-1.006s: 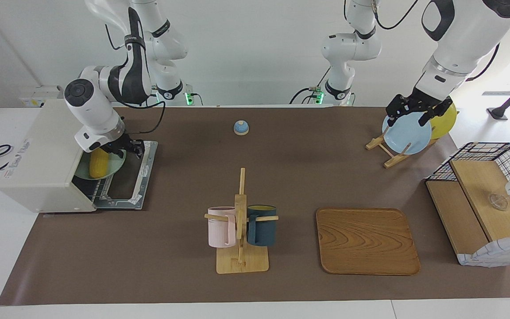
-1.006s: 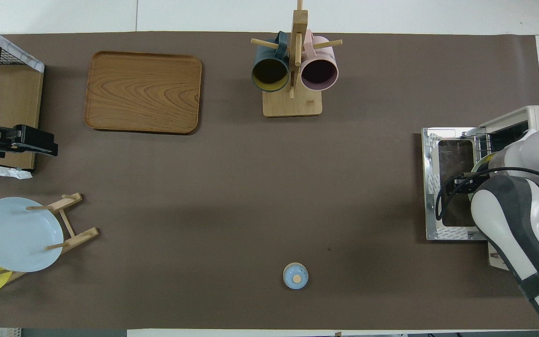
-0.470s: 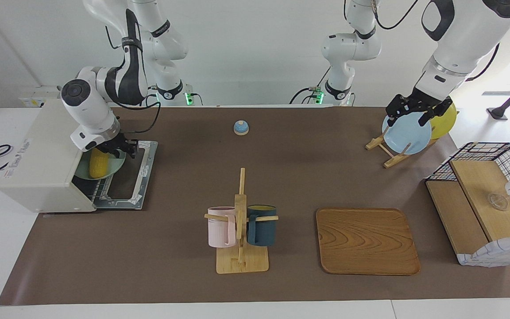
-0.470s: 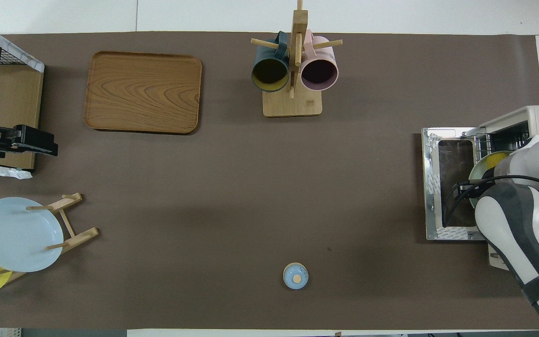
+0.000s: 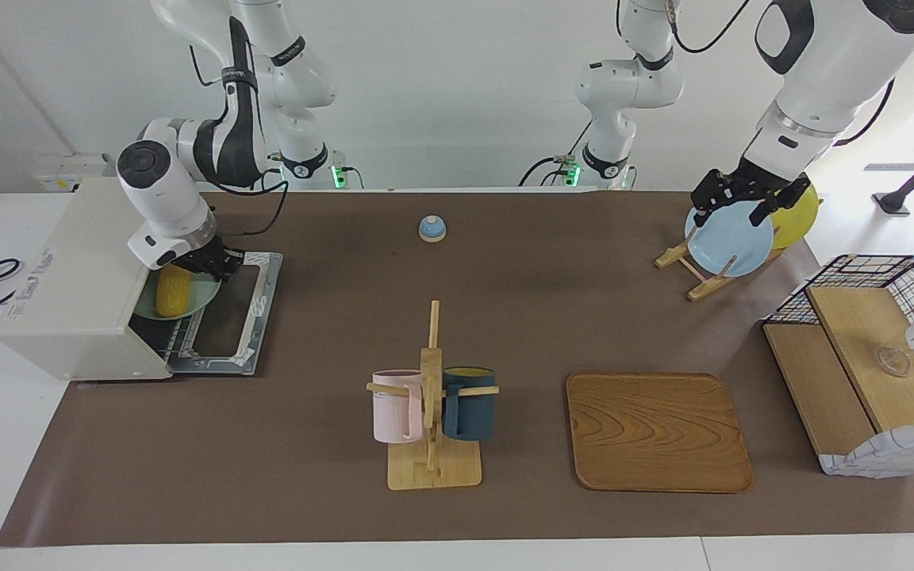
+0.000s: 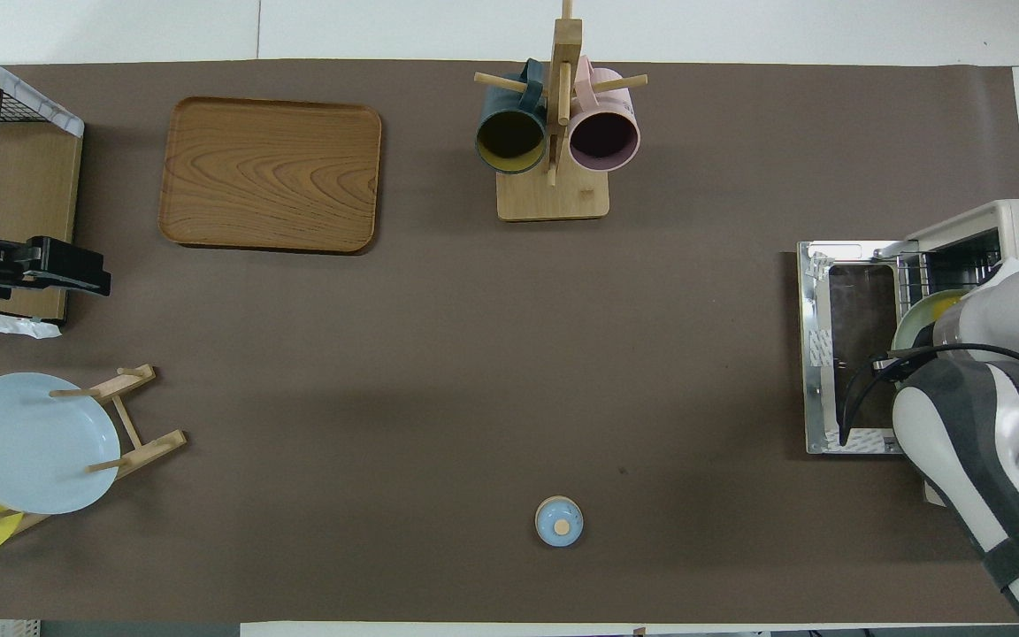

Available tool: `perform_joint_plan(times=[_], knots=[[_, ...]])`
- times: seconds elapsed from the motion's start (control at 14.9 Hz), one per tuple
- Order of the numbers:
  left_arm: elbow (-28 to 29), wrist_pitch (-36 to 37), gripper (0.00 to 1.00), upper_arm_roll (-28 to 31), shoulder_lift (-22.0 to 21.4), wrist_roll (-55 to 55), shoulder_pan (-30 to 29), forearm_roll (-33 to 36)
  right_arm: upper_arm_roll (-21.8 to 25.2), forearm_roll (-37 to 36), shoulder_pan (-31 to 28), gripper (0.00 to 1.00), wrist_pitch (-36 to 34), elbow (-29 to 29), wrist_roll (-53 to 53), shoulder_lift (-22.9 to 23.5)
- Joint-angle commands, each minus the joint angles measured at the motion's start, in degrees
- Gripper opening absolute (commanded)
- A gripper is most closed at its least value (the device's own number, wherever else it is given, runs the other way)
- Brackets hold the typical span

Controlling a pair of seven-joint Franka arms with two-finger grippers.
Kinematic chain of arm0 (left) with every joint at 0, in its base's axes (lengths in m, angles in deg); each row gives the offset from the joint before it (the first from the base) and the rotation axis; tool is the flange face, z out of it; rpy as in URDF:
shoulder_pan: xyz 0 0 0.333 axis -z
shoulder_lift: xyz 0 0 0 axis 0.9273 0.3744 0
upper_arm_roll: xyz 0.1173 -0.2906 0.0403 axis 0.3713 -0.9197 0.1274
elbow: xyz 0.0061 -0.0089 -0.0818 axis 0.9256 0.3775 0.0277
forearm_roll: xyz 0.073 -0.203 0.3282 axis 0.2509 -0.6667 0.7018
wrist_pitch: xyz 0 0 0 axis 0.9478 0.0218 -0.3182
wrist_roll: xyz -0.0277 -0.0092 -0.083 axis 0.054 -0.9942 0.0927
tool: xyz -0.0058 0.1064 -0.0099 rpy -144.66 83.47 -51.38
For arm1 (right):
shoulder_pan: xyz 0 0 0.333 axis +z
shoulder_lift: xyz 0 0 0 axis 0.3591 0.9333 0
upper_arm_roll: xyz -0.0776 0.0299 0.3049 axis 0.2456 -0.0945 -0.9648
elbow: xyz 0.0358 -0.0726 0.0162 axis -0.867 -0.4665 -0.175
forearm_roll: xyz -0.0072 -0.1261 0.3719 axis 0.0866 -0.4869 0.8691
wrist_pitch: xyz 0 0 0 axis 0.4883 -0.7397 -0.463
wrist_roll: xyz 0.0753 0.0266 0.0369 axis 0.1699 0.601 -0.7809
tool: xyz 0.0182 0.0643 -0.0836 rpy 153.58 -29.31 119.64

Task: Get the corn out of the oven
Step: 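Reach into the oven and grasp the green plate with the right gripper, then pull the plate with corn out and set it on the table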

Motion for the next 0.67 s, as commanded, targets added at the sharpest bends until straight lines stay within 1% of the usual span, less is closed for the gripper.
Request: perform_joint_plan(times=[0.0,0.13,0.34,0.47,0.6], knots=[[0.5,0.1,1.0,-0.3,-0.4,0.1,-0.4,0.8,-0.4,-1.4,2.3,0.0,-0.1,0.0,-0.9,-0.7],[0.5,0.1,1.0,-0.3,-0.4,0.1,-0.4,0.8,-0.4,-1.4,4.8,0.0,-2.7,3.2,-0.8,0.3],[0.5,0.1,1.0,-0.3,-0.4,0.1,-0.4,0.8,-0.5,-1.5,10.8,0.0,-8.8,9.9,1.8,2.6],[0.5,0.1,1.0,-0.3,-0.3,0.0,-0.4,0.8,-0.5,-1.9,17.0,0.0,-12.9,14.5,8.1,4.1],[0.5,0.1,1.0,-0.3,-0.3,-0.1,-0.4,0.8,-0.5,-2.3,23.0,0.0,-17.1,21.2,15.0,8.2]])
